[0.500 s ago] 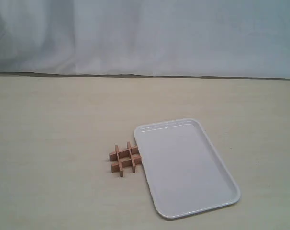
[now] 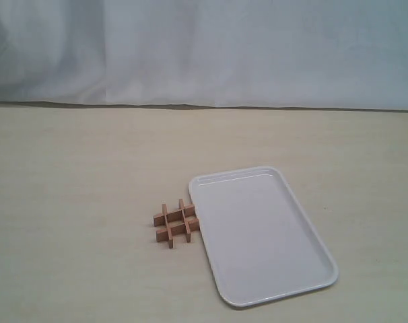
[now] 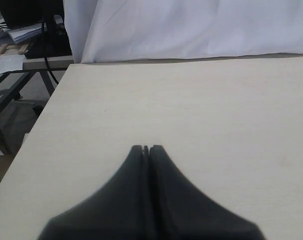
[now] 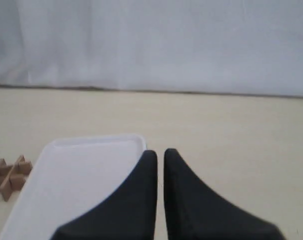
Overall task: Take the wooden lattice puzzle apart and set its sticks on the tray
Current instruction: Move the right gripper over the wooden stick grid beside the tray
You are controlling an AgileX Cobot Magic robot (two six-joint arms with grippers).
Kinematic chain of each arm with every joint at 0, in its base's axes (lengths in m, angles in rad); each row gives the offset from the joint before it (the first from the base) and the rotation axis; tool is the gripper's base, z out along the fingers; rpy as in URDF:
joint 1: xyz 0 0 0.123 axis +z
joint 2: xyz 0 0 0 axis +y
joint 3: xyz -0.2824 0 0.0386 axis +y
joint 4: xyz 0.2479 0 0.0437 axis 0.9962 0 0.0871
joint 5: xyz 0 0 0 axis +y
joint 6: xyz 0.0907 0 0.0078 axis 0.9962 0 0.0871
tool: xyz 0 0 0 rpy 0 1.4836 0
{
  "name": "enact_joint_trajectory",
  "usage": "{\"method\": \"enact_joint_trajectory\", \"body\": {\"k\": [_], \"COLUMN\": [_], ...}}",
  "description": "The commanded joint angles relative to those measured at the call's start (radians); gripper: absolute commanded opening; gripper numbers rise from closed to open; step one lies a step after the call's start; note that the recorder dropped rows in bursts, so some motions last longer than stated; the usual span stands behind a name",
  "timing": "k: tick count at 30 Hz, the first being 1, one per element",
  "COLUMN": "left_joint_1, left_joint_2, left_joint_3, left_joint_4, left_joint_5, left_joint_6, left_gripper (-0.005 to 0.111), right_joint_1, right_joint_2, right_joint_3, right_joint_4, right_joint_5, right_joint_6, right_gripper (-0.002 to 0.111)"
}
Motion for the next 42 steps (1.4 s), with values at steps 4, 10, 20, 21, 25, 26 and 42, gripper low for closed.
{"method": "enact_joint_trajectory", "body": {"k": [4,10,20,21,25,26,42], "left_joint_1": [-0.001,-0.001,-0.001,-0.001,-0.001,-0.001,-0.001], "left_joint_2": [-0.002,-0.002,-0.002,-0.002,-0.002,-0.002,-0.002], "left_joint_3": [0.002,0.002,0.002,0.002,0.002,0.002,0.002], "left_joint_4": [-0.005,-0.005,-0.003,-0.003,-0.003,-0.003,-0.005], "left_joint_5": [-0.017,-0.017,-0.017,-0.017,-0.017,-0.017,-0.017], "left_joint_6": [-0.002,-0.002,-0.002,-0.002,-0.002,-0.002,-0.002], "left_gripper": [0.000,0.000,0.000,0.000,0.000,0.000,0.000], "right_joint_1": [-0.001,-0.001,-0.001,-0.001,-0.001,0.001,0.495], "right_joint_2": [-0.005,-0.005,-0.005,0.002,0.358,0.449,1.399], "right_joint_3": [0.002,0.002,0.002,0.002,-0.248,-0.331,-0.754], "right_joint_4": [-0.008,-0.008,0.034,0.068,0.066,0.008,0.175], "right_joint_5": [-0.363,-0.480,-0.685,-0.677,-0.450,-0.336,0.120], "right_joint_6": [0.001,0.001,0.555,0.551,0.410,0.401,0.098], "right_gripper": [0.005,0.005,0.005,0.005,0.005,0.005,0.005]}}
